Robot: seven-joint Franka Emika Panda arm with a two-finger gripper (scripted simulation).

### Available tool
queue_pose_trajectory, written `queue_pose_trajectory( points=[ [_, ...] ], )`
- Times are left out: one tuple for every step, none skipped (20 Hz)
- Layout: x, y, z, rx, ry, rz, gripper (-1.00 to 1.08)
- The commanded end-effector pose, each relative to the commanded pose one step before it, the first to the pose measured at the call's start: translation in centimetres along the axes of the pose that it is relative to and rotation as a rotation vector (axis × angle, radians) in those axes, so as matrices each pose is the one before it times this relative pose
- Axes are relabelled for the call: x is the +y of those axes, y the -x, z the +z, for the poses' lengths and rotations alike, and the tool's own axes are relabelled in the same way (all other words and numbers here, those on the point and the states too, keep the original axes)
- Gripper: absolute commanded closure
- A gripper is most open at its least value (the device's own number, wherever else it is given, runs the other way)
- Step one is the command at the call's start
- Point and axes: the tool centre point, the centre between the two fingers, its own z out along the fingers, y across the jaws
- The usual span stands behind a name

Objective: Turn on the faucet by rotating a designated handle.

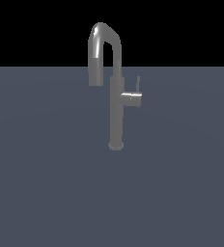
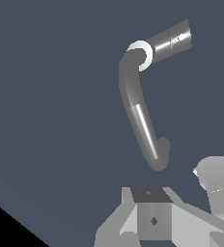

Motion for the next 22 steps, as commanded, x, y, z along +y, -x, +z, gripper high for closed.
queue_pose_trajectory(
  points=[
    [-0.011,-1.742,-0.026,-0.04407,-0.0587,0.05929,1.08],
    [-0.009,-0.678,-0.007,-0.01741,-0.02307,0.02331,1.08],
    [-0.009,-0.675,-0.007,-0.01736,-0.023,0.02322,1.08],
    [-0.008,-0.672,-0.007,-0.01732,-0.02295,0.02315,1.08],
    [-0.008,-0.67,-0.007,-0.01731,-0.02293,0.02311,1.08],
    [-0.007,-0.669,-0.007,-0.01731,-0.02293,0.0231,1.08],
    [-0.007,-0.669,-0.007,-0.01733,-0.02295,0.02311,1.08],
    [-0.007,-0.669,-0.007,-0.01736,-0.02299,0.02315,1.08],
    [-0.006,-0.67,-0.007,-0.01741,-0.02304,0.02321,1.08],
    [-0.006,-0.672,-0.006,-0.01747,-0.02312,0.02329,1.08],
    [-0.005,-0.674,-0.006,-0.01754,-0.02322,0.0234,1.08],
    [-0.005,-0.676,-0.005,-0.01762,-0.02332,0.02351,1.08],
    [-0.004,-0.679,-0.004,-0.01771,-0.02343,0.02364,1.08],
    [-0.004,-0.682,-0.003,-0.01781,-0.02356,0.02379,1.08],
    [-0.003,-0.686,-0.002,-0.01791,-0.02369,0.02394,1.08],
    [-0.003,-0.689,-0.001,-0.01802,-0.02383,0.0241,1.08],
    [-0.002,-0.693,0.001,-0.01812,-0.02397,0.02427,1.08],
    [-0.001,-0.697,0.003,-0.01823,-0.02411,0.02444,1.08],
    [0.0,-0.701,0.005,-0.01833,-0.02425,0.0246,1.08],
    [0.001,-0.705,0.007,-0.01844,-0.02439,0.02477,1.08],
    [0.002,-0.709,0.009,-0.01853,-0.02451,0.02492,1.08],
    [0.003,-0.712,0.012,-0.01862,-0.02463,0.02507,1.08]
  ],
)
